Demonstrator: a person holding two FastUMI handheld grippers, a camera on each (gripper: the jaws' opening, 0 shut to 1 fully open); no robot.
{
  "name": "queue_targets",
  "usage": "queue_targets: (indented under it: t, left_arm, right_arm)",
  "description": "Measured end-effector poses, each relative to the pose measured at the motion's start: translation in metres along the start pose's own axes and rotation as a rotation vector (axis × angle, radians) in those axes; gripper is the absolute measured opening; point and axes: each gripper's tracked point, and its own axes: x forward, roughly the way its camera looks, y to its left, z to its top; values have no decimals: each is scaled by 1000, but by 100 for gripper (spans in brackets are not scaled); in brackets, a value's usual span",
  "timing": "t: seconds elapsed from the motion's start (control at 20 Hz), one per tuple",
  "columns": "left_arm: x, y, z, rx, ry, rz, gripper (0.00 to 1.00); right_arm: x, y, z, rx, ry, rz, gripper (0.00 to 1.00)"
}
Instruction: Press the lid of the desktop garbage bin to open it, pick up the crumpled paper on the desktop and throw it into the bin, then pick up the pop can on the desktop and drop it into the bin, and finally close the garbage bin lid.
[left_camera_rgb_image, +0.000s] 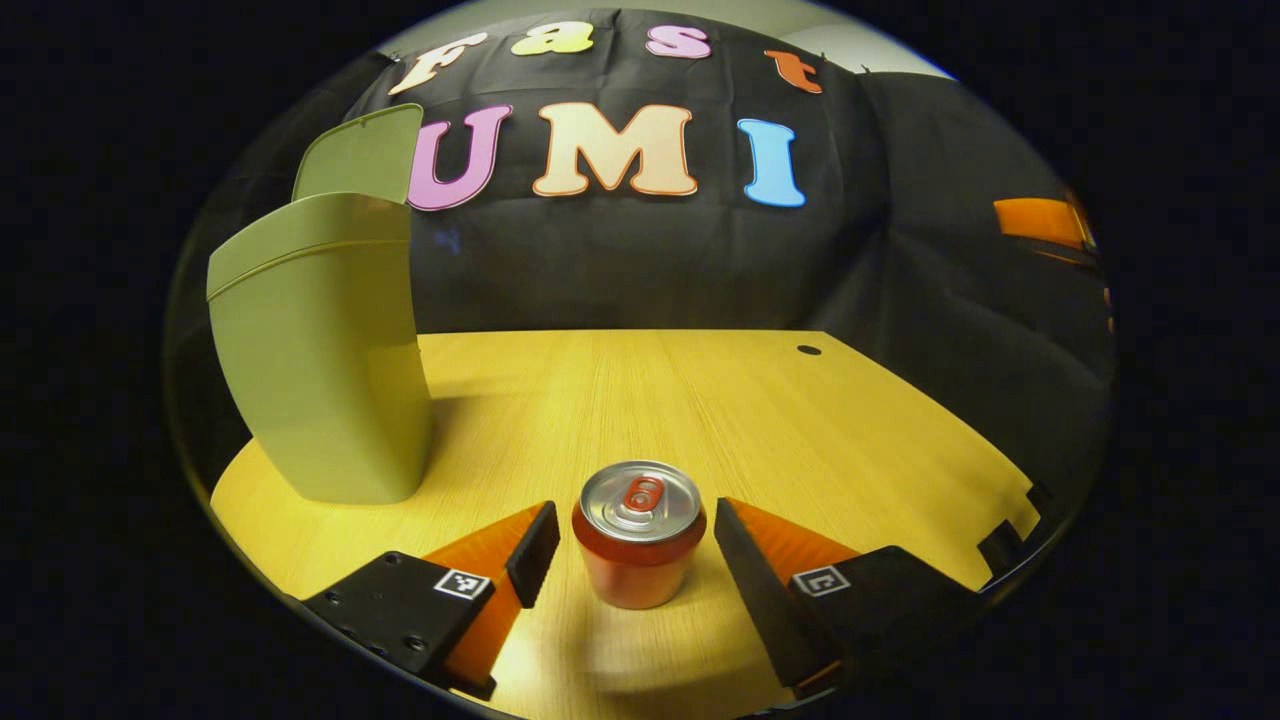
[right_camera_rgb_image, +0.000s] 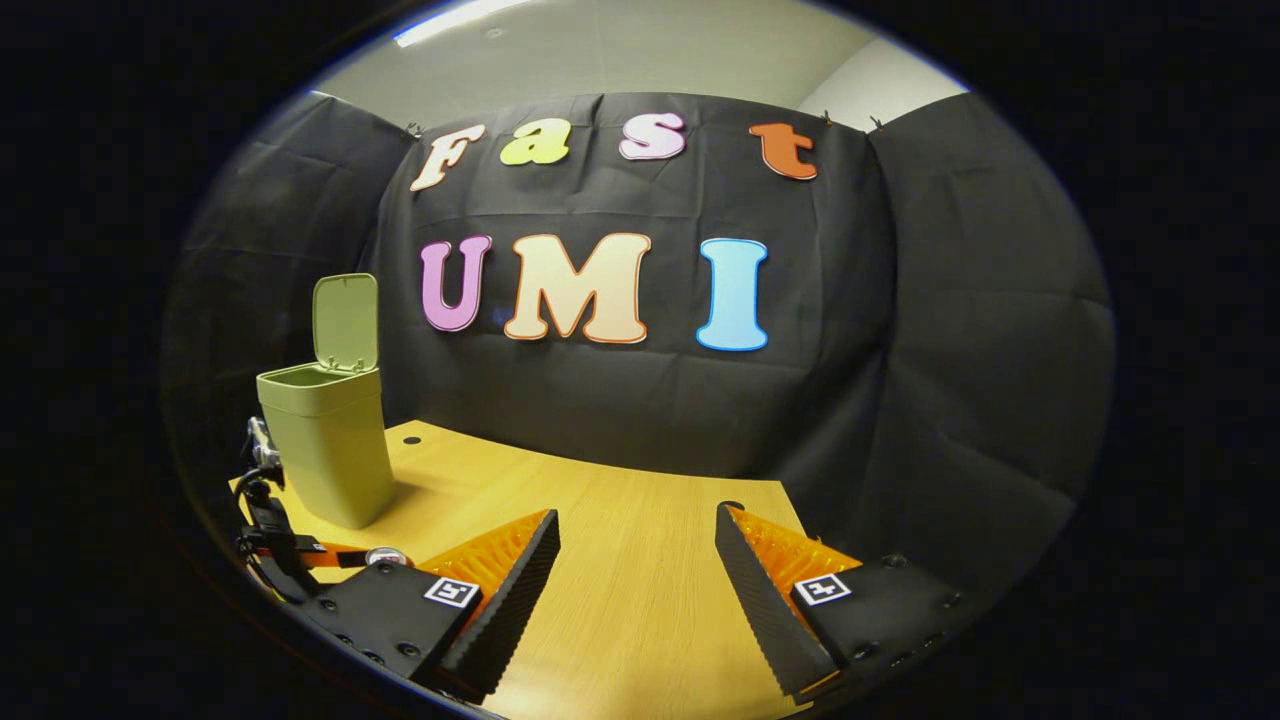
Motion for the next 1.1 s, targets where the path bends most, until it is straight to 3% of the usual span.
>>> queue_targets:
  t: [0.05,0.8,1.1]
  left_arm:
    - [5,-2,2,-5,-2,-20,76]
    - [-2,38,130,56,-181,-59,76]
    - [-11,70,195,73,-285,-33,75]
  right_arm:
    - [-1,4,-1,-3,0,7,98]
    - [9,112,-12,50,31,147,98]
    - [16,141,-7,90,29,170,98]
